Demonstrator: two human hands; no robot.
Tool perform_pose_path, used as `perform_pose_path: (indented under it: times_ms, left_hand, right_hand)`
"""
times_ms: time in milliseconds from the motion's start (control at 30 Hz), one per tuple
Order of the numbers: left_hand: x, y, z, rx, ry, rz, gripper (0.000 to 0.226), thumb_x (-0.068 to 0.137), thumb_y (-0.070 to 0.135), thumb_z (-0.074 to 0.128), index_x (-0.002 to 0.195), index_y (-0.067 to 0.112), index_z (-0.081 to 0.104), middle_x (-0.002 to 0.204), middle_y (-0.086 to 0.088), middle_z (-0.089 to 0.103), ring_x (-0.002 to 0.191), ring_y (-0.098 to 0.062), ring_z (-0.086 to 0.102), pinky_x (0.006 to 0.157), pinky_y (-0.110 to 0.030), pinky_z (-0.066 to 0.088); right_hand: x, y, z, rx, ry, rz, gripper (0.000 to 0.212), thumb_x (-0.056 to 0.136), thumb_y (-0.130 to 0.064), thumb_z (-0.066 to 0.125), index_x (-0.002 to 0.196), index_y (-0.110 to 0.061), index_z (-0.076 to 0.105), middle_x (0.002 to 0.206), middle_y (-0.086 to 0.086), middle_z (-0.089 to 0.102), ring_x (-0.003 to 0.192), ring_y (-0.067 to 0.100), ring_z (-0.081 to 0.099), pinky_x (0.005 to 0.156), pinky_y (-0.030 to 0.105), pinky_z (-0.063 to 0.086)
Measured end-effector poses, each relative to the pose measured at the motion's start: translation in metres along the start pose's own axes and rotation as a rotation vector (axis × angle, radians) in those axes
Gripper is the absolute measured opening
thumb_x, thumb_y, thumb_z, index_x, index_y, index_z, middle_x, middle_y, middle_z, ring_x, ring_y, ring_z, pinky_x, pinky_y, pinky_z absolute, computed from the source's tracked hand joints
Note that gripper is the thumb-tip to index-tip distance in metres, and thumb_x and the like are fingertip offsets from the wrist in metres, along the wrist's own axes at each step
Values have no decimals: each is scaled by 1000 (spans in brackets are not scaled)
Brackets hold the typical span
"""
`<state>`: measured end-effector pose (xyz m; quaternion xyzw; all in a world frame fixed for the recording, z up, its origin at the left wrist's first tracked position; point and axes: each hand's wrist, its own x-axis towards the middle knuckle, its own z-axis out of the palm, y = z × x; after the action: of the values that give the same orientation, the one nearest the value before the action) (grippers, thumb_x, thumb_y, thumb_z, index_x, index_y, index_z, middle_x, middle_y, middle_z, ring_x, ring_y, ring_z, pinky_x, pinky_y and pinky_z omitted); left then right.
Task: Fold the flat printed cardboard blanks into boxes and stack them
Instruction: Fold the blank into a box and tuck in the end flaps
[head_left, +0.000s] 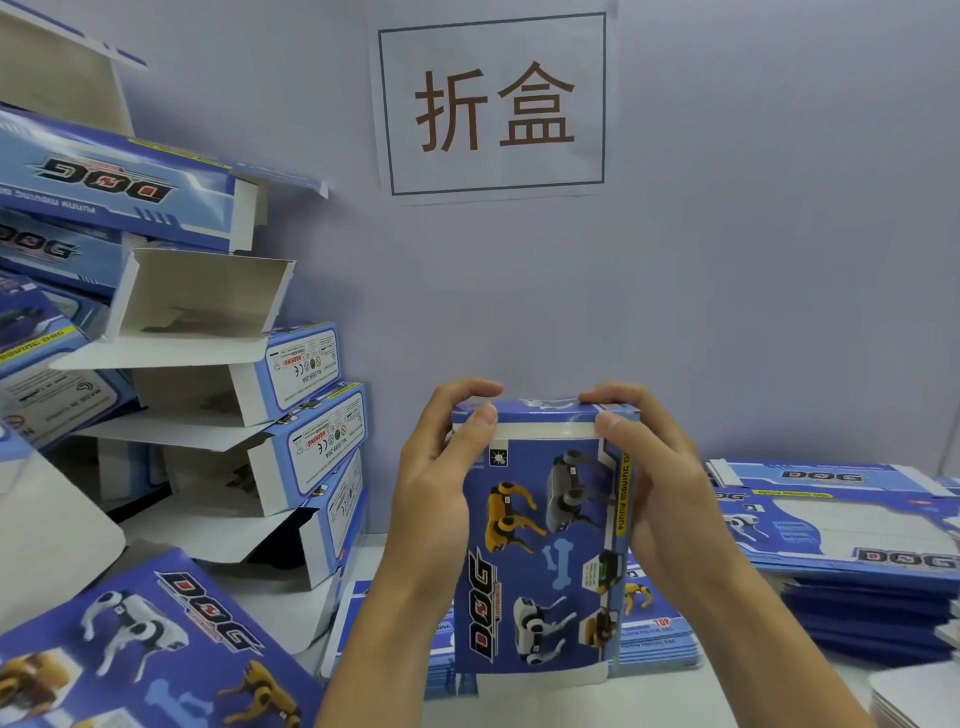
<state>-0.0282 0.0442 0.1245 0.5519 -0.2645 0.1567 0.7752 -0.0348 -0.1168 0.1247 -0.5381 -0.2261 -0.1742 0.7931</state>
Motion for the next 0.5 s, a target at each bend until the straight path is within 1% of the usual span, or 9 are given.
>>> perform_pose_path:
  times_ms: [100, 167, 233, 300, 333, 400, 433, 500]
  left_hand:
    - [-1, -1, -3, -61, -12, -6, 9, 89, 35, 65, 92, 27, 70, 98, -1, 74, 89, -25, 75, 61, -32, 60]
    - [-1, -1, -5, -91, 5, -10, 10, 82, 35, 73, 87, 26, 72, 109, 7, 72, 94, -21, 74, 62, -29, 60]
    - [-1, -1, -6, -87, 25, -20, 20, 74, 44, 73, 84, 27, 74, 121, 15, 68, 100, -20, 73, 64, -31, 61]
    - [-1, 0, -7, -41, 29, -11, 26, 67, 50, 72, 84, 30, 73, 126, 19, 64, 99, -20, 73, 65, -35, 62]
    - [-2, 0, -8, -4, 18, -1, 27, 63, 49, 74, 85, 32, 73, 128, 21, 62, 99, -20, 73, 66, -35, 62]
    - [-2, 1, -9, 72, -6, 13, 32, 57, 43, 81, 87, 36, 72, 131, 23, 58, 102, -18, 72, 69, -39, 63]
    - [-2, 0, -9, 92, -7, 13, 33, 55, 40, 82, 87, 37, 72, 132, 24, 58, 104, -17, 72, 70, -40, 63]
    - [-1, -1, -9, 87, 7, 4, 31, 54, 39, 82, 84, 35, 72, 130, 25, 59, 104, -18, 72, 68, -39, 63]
  right_hand:
    - [-2, -1, -2, 50, -36, 25, 13, 80, -20, 61, 90, -22, 67, 98, 17, 69, 81, 31, 73, 54, 33, 58]
    - [-5, -2, -3, 99, -66, 46, 13, 80, -19, 62, 91, -21, 68, 99, 14, 70, 82, 29, 74, 52, 28, 56]
    - [-7, -3, -5, 133, -100, 64, 14, 80, -19, 62, 91, -20, 70, 107, 7, 71, 92, 29, 73, 58, 33, 59]
    - [-7, -3, -7, 142, -124, 72, 16, 80, -19, 63, 93, -21, 73, 124, 1, 67, 107, 31, 69, 69, 41, 61]
    - [-7, -3, -8, 129, -129, 69, 17, 80, -17, 65, 93, -22, 74, 131, -1, 63, 112, 32, 67, 72, 43, 61]
    - [-6, -2, -10, 89, -124, 63, 18, 81, -8, 73, 91, -22, 74, 138, 0, 58, 116, 32, 65, 72, 44, 61]
    - [-6, -1, -10, 77, -118, 65, 17, 80, -8, 73, 89, -22, 74, 140, 2, 56, 115, 33, 65, 71, 44, 61]
    - [-5, 0, -10, 60, -99, 68, 13, 78, -13, 67, 86, -20, 73, 140, 9, 56, 111, 35, 67, 67, 44, 61]
